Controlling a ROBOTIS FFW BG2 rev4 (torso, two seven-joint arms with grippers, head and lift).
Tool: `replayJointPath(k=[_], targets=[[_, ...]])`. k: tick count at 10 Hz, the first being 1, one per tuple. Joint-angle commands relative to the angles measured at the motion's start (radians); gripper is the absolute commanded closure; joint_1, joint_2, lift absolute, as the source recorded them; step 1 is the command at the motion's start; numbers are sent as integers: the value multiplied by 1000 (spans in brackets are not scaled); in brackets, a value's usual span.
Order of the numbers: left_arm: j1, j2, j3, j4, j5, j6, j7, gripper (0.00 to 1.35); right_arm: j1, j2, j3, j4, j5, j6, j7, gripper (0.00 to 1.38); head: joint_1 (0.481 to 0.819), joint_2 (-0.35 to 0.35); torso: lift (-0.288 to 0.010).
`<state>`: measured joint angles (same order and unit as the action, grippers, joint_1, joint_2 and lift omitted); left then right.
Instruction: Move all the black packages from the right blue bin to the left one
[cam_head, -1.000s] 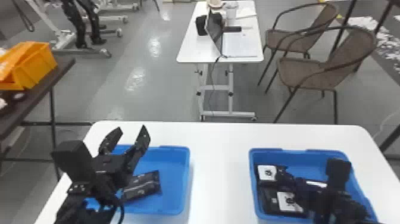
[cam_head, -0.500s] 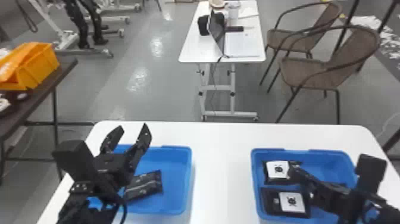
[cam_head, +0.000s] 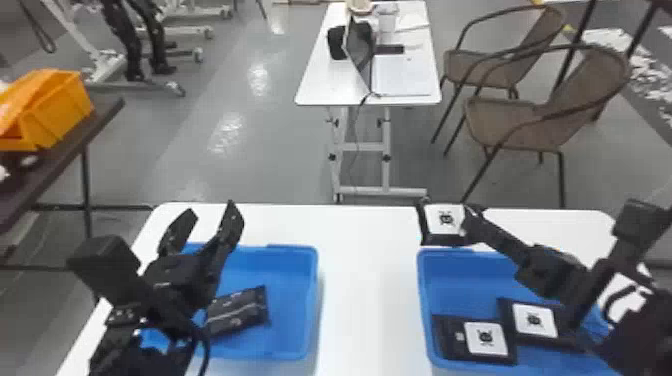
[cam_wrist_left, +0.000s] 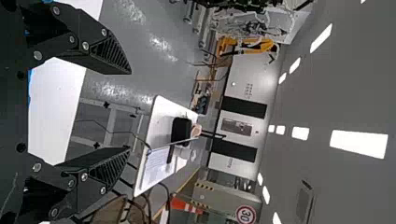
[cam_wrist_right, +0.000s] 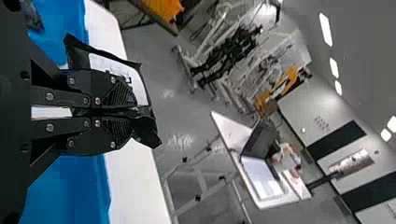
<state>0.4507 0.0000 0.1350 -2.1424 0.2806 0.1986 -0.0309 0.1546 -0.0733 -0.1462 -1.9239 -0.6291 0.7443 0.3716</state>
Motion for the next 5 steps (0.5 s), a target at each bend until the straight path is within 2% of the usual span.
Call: replayJointPath(k=[1,3,5], targets=[[-26,5,-11,4,60,15,0,472,-95,-8,86,111,-60,-45,50,1084,695,144,-40],[-61,31,-31,27,190,39,0,420,-230,-11,197,276,-89,-103,164,1084,695,190,-40],[-109,64,-60,58,391,79,-15,272,-305,-11,298,407,-190,-135,221,1084,695,229,-40]])
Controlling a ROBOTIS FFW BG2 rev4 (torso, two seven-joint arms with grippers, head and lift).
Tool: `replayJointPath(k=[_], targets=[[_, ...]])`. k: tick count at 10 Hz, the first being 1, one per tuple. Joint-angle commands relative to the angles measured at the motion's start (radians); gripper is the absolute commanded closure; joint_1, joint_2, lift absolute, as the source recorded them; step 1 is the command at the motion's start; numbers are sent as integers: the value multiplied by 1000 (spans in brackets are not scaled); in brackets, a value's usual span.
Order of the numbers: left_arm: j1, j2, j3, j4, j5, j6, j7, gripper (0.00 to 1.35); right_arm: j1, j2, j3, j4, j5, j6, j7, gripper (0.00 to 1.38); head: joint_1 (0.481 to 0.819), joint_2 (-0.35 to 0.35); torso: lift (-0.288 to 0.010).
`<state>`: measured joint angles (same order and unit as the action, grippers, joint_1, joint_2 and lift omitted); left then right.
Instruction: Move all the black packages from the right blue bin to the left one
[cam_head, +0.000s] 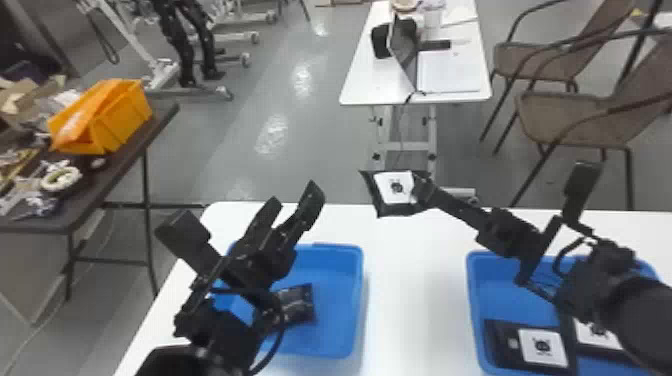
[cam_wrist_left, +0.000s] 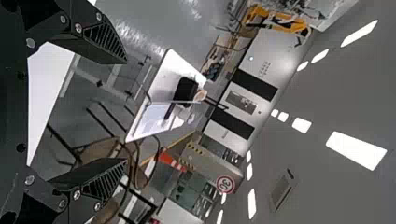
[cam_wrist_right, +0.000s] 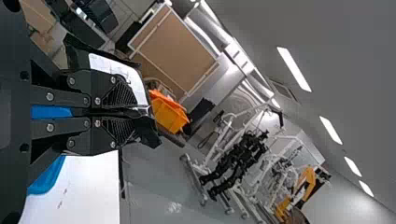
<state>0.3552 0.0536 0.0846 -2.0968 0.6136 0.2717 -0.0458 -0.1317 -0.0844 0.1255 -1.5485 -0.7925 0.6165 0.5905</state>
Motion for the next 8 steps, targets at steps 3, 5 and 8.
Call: replayJointPath(k=[3,5,8], targets=[[-56,49,-60,87,328,20,-54,111,-43,-6,68,56,-27,-11,6,1084,695,228,-40],[-84,48,-58,97,367,98,-92,110,-54,-6,91,71,-33,-15,9,1084,695,209,-40],[-108,51,-43,95,365,181,-109,257,-57,-8,98,79,-37,-18,12,1084,695,192,-40]])
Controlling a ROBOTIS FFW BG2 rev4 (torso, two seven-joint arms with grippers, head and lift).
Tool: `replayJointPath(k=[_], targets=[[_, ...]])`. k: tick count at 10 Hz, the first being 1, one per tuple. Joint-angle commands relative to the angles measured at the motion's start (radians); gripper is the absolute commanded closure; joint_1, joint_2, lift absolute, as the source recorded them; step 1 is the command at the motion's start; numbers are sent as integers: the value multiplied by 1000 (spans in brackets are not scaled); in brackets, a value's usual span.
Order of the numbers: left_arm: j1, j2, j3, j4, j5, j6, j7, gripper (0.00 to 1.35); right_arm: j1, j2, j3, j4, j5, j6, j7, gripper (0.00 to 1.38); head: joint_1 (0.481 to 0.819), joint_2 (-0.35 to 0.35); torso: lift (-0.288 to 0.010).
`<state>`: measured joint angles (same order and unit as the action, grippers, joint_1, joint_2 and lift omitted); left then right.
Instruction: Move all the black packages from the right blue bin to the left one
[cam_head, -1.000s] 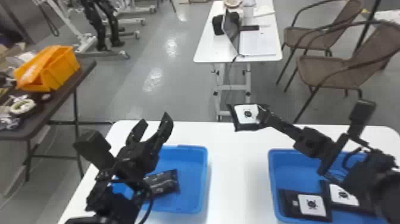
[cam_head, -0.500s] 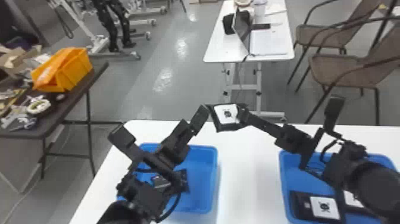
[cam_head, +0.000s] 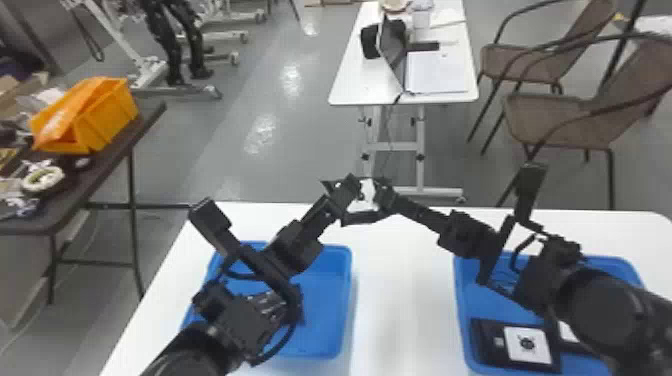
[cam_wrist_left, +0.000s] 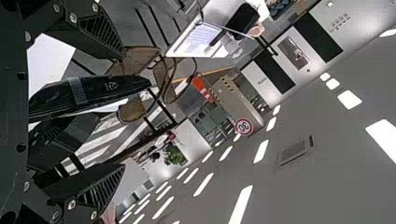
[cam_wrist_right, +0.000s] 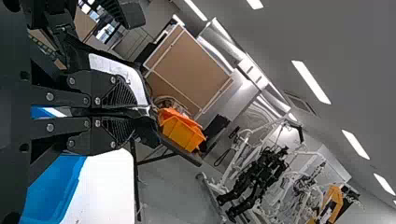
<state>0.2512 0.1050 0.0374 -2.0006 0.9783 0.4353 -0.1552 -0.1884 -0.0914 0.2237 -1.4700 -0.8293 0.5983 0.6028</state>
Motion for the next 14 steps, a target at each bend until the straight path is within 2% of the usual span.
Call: replayJointPath(k=[1,2,3,4,5,7,8,9,10,12,14], targets=[[-12,-1,16,-3,0,68,2,703,0,-1,0,2,-1,0,0,1084,695,190,-40],[-18,-2,29,-9,-1,129,25,1127,1,-1,0,2,-1,0,2,1084,695,187,-40],[-13,-5,35,-23,-12,145,43,1216,1,-1,0,5,-1,-2,2,1084,695,186,-40],[-12,-7,38,-30,-30,137,42,1220,3,-1,0,10,-1,-6,2,1084,695,184,-40],[2,-11,32,-33,-38,86,54,1220,3,-1,0,11,-2,-8,2,1084,695,184,-40],[17,-39,32,-33,-40,43,57,1220,4,1,0,27,-19,-23,2,1067,695,194,-40],[22,-37,35,-33,-43,22,55,1220,7,1,0,30,-16,-40,3,897,695,196,-40],[31,-31,42,-33,-63,-6,57,1220,10,1,-3,33,6,-64,18,361,695,197,-40],[43,-28,70,-33,-152,-29,57,1220,29,-1,-35,23,48,-72,34,10,695,203,-40],[109,-37,119,-35,-437,-76,89,1220,135,4,-139,-84,183,-75,2,211,695,224,-40],[165,-73,137,-46,-777,-136,106,1220,241,9,-236,-182,294,-68,-44,328,695,239,-40]])
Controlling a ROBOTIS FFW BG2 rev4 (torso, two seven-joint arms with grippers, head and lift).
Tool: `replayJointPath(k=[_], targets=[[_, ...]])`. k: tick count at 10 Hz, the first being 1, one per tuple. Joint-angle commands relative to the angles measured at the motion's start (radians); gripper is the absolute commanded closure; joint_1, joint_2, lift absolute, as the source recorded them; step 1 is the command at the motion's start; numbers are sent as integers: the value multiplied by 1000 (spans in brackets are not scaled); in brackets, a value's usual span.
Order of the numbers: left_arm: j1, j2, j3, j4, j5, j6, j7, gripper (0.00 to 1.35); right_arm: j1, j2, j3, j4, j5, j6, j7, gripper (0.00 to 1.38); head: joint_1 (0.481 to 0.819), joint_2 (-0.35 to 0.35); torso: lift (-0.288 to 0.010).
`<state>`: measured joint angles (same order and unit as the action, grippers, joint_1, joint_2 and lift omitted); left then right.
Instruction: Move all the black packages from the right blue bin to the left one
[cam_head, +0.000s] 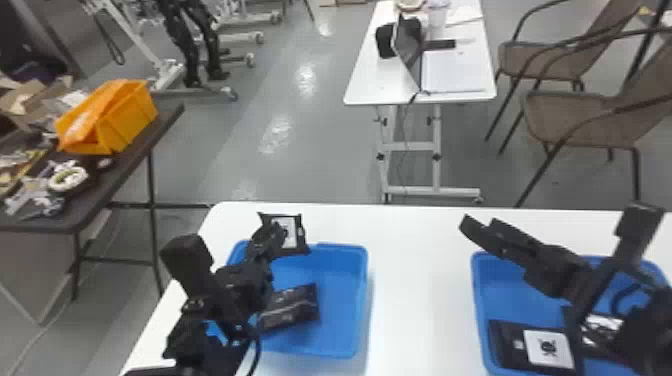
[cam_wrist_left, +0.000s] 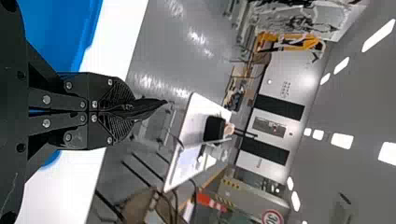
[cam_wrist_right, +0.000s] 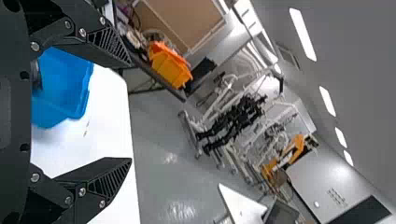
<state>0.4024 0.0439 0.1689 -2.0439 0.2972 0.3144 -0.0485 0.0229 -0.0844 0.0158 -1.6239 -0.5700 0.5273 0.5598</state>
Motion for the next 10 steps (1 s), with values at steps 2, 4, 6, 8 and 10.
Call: replayJointPath(k=[2,4,6,8,10], targets=[[38,-27,-14,-4,-331,-69,-2,1220,106,8,-88,-99,131,34,-29,334,695,230,-40],[52,-27,-25,-5,-454,-74,-25,618,170,29,-139,-165,203,122,-41,329,695,202,-40],[64,-32,-2,-5,-464,-115,-68,-2,218,55,-195,-221,248,177,-44,338,695,177,-40],[69,-46,26,-5,-432,-156,-70,102,256,57,-254,-287,283,261,-74,349,695,161,-40],[65,-46,34,-7,-406,-167,-80,98,259,41,-304,-350,285,379,-152,357,695,120,-40]])
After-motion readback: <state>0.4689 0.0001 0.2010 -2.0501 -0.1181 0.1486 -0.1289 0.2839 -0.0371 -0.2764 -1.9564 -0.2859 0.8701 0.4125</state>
